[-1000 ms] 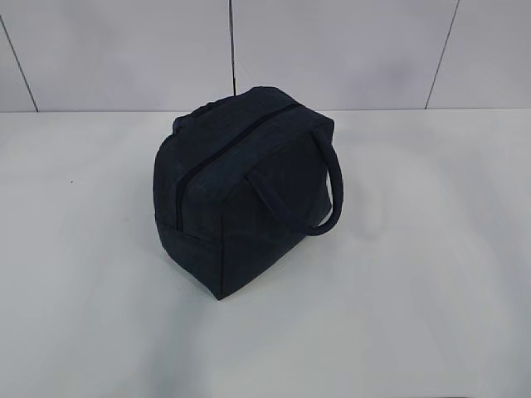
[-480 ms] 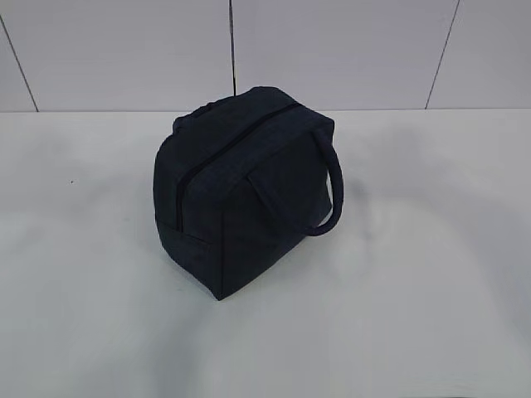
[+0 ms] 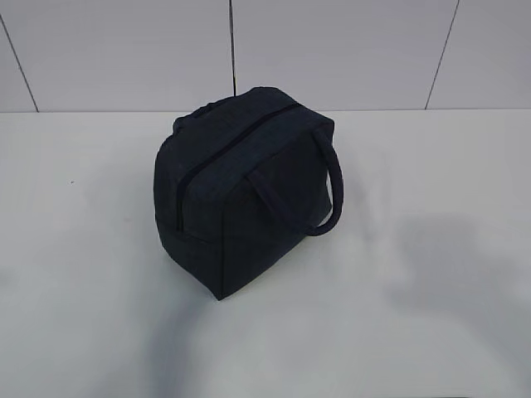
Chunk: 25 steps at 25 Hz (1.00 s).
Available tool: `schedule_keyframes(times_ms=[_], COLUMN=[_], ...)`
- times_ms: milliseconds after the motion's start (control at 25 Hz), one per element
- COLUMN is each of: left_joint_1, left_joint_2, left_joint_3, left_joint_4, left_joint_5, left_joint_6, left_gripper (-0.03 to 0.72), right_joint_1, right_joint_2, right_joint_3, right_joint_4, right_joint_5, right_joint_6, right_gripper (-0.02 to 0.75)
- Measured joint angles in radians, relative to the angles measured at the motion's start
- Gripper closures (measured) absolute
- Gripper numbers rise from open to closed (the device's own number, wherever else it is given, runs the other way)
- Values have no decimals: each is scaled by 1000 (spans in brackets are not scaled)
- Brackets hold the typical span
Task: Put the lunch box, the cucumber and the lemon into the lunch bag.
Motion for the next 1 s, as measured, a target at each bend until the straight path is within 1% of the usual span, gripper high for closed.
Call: schedule_keyframes(times_ms=[80,200,440,760,840,1000], left_joint_1=[0,0,0,0,0,0], left_joint_2=[-61,-132,-215,-299,-314,-315], left_joint_3=[30,69,156,305,339,375], left_joint_4=[6,18,28,40,47,47], left_joint_5=[32,51,106,130,117,37], left_joint_6=[0,0,-1,-2,-2,-2], left_gripper=[244,244,244,269,274,279], right_joint_1=[0,0,0,0,0,0], right_joint_2=[-75,-176,-333,-348,-348,-348], right_joint_3=[56,123,251,424,462,515], right_joint_4=[-52,-100,-120,-150,-153,-168], right_joint_5=[7,10,13,13,13,-24], right_joint_6=[11,22,32,33,33,34], right_gripper=[496,495,495,495,495,495])
